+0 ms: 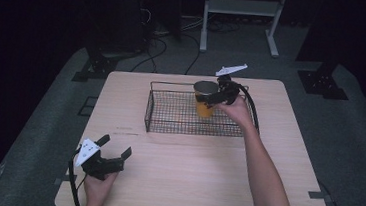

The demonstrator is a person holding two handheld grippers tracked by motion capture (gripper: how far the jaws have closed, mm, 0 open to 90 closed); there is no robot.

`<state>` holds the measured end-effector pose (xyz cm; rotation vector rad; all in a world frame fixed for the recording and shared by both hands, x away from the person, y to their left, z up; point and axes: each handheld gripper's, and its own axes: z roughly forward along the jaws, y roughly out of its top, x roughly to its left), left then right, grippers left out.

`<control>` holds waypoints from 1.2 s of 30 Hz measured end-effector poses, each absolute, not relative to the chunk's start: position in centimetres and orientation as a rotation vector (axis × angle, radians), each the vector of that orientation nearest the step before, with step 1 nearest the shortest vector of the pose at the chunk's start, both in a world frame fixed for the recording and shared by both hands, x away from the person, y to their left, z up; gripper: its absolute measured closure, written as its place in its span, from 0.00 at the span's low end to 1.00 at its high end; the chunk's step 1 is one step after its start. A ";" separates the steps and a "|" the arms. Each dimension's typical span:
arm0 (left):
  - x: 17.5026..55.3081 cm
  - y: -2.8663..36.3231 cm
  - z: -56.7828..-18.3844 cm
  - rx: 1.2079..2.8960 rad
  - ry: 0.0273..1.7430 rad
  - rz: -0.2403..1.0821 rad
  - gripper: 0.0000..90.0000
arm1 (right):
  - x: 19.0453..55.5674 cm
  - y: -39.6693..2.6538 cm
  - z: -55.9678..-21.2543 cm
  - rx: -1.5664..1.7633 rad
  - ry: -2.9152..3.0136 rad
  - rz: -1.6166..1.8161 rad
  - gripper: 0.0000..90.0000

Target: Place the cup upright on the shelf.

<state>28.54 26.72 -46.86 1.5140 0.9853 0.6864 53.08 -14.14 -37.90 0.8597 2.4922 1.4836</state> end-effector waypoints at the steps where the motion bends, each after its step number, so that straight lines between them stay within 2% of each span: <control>1: 28.5 26.7 -46.9 1.513 0.985 0.686 0.00 | 53.2 -14.1 -38.1 0.860 2.497 1.476 0.14; 12: 28.5 26.9 -46.9 1.500 0.990 0.679 0.00 | 53.9 -14.0 -39.6 0.839 2.528 1.405 0.14; 36: 28.5 26.9 -46.9 1.502 0.990 0.682 0.00 | 54.1 -13.4 -40.9 0.797 2.585 1.317 0.13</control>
